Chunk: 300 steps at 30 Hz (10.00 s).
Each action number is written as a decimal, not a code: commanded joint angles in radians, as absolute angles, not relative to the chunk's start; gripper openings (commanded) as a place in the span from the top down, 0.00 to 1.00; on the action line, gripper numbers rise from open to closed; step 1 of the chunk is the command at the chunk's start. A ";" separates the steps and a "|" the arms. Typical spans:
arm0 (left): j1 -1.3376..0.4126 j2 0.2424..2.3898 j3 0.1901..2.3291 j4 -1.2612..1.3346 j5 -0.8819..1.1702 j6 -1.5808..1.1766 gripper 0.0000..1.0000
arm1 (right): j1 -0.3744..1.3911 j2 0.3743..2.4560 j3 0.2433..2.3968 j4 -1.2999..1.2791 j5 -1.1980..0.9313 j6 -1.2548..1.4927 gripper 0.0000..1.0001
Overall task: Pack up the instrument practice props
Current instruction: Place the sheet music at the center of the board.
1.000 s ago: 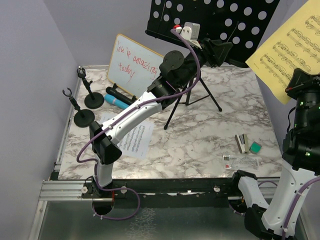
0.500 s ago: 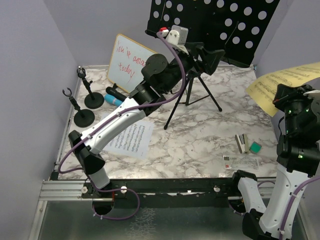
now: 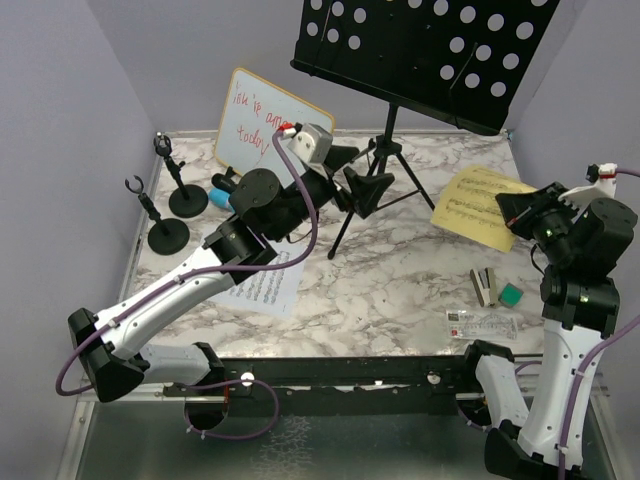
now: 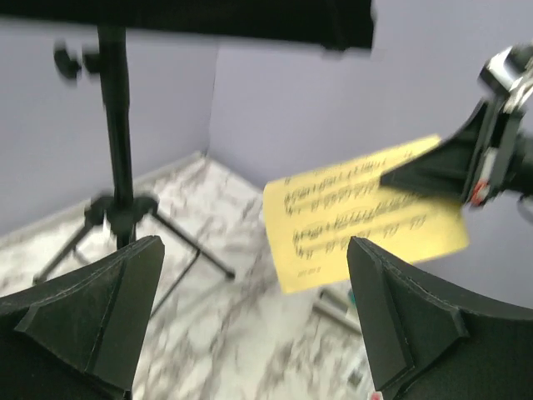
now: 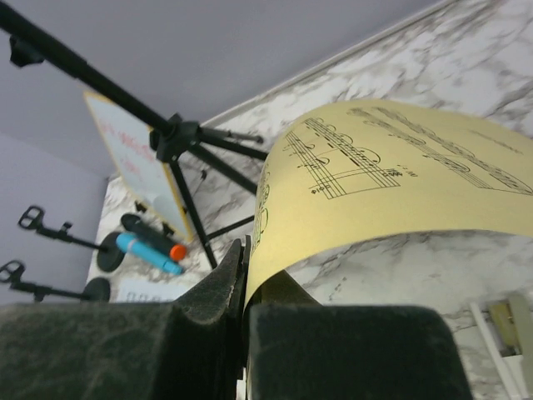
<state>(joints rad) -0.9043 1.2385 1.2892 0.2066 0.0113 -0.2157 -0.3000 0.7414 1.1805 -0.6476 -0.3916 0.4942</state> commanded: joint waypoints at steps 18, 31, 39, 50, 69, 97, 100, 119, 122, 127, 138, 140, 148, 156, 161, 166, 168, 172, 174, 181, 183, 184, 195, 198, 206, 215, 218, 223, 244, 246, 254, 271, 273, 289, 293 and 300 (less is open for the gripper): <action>-0.941 1.048 0.777 0.256 0.067 0.020 0.03 | -0.250 0.805 1.001 -0.567 -0.800 0.585 0.99; -1.196 1.250 0.820 0.409 -0.098 0.469 0.01 | -0.219 0.825 0.938 -0.531 -0.831 0.590 0.99; -1.290 1.401 0.859 0.603 -0.210 0.656 0.01 | -0.216 0.821 0.941 -0.543 -0.816 0.585 0.99; -1.332 1.613 0.931 0.829 -0.386 0.821 0.08 | -0.215 0.804 0.922 -0.522 -0.821 0.613 0.99; -1.381 1.885 0.969 1.339 -0.588 1.169 0.66 | -0.216 0.775 0.891 -0.509 -0.824 0.633 0.99; -1.396 1.443 0.918 0.670 -0.668 0.818 1.00 | -0.216 0.705 1.073 -0.599 -0.740 0.493 0.00; -1.377 1.375 0.956 0.432 -0.618 0.706 1.00 | -0.215 0.695 1.078 -0.597 -0.757 0.485 0.00; -1.046 1.179 1.144 -0.343 -0.358 0.352 1.00 | -0.207 0.662 1.038 -0.617 -0.733 0.412 0.00; -0.997 1.186 1.195 -0.444 -0.411 0.336 1.00 | -0.192 0.670 1.021 -0.616 -0.727 0.404 0.00; -0.932 1.182 1.236 -0.545 -0.487 0.302 1.00 | -0.173 0.687 1.008 -0.607 -0.710 0.394 0.00; -0.787 1.142 1.281 -0.721 -0.689 0.268 1.00 | -0.118 0.726 0.965 -0.559 -0.680 0.377 0.00; -0.759 1.139 1.276 -0.731 -0.736 0.261 1.00 | -0.108 0.735 0.960 -0.550 -0.669 0.374 0.00; -0.643 1.173 1.241 -0.731 -0.914 0.205 1.00 | -0.053 0.756 0.943 -0.534 -0.618 0.359 0.00; -0.537 1.192 1.216 -0.717 -1.074 0.177 1.00 | -0.009 0.760 0.949 -0.531 -0.575 0.345 0.00; -0.500 1.204 1.188 -0.704 -1.108 0.163 1.00 | 0.000 0.753 0.947 -0.536 -0.548 0.335 0.00; -0.490 1.211 1.162 -0.706 -1.097 0.141 1.00 | 0.033 0.744 0.945 -0.541 -0.531 0.327 0.00; -0.489 1.215 1.154 -0.707 -1.095 0.129 1.00 | 0.037 0.739 0.942 -0.539 -0.529 0.327 0.00; -0.489 1.222 1.148 -0.728 -1.080 0.109 1.00 | 0.040 0.731 0.937 -0.540 -0.523 0.326 0.00; -0.489 1.230 1.149 -0.748 -1.046 0.081 1.00 | 0.041 0.729 0.937 -0.541 -0.520 0.324 0.00; -0.489 1.302 1.138 -0.854 -0.930 -0.095 1.00 | 0.043 0.721 0.938 -0.547 -0.513 0.320 0.00; -0.489 1.303 1.134 -0.871 -0.906 -0.143 1.00 | 0.044 0.719 0.938 -0.548 -0.512 0.320 0.00; -0.489 1.302 1.136 -0.880 -0.891 -0.162 1.00 | 0.044 0.719 0.937 -0.547 -0.512 0.320 0.00; -0.518 1.295 1.122 -0.913 -0.620 -0.307 1.00 | 0.053 0.712 0.927 -0.536 -0.509 0.321 0.00; -0.545 1.307 1.114 -0.903 -0.600 -0.326 1.00 | 0.055 0.709 0.925 -0.537 -0.507 0.320 0.00; -0.610 1.338 1.088 -0.814 -0.524 -0.357 1.00 | 0.057 0.708 0.925 -0.539 -0.505 0.318 0.00; -0.709 1.408 1.068 -0.773 -0.514 -0.422 1.00 | 0.057 0.710 0.923 -0.540 -0.506 0.317 0.00; -0.741 1.428 1.058 -0.755 -0.517 -0.439 1.00 | 0.057 0.710 0.918 -0.533 -0.508 0.318 0.00; -0.760 1.490 1.034 -0.739 -0.552 -0.442 1.00 | 0.057 0.712 0.919 -0.535 -0.510 0.316 0.00; -0.875 1.662 1.012 -0.682 -0.609 -0.447 0.64 | 0.057 0.718 0.913 -0.532 -0.513 0.316 0.00; -0.877 1.647 1.007 -0.684 -0.604 -0.452 0.58 | 0.057 0.720 0.912 -0.531 -0.513 0.316 0.00; -0.879 1.559 0.975 -0.696 -0.540 -0.475 0.44 | 0.057 0.730 0.916 -0.528 -0.521 0.318 0.00; -0.877 1.433 0.899 -0.578 -0.425 -0.480 0.27 | 0.057 0.730 0.911 -0.522 -0.532 0.321 0.00; -0.867 1.416 0.888 -0.545 -0.399 -0.478 0.23 | 0.057 0.728 0.910 -0.521 -0.532 0.317 0.00; -0.645 1.315 0.764 -0.022 0.067 -0.425 0.14 | 0.057 0.714 0.717 -0.235 -0.651 0.352 0.00; -0.642 1.359 0.752 0.167 0.130 -0.433 0.13 | 0.058 0.727 0.626 -0.023 -0.690 0.419 0.00; -0.642 1.531 0.820 0.359 0.204 -0.472 0.14 | 0.098 0.800 0.573 0.122 -0.617 0.444 0.00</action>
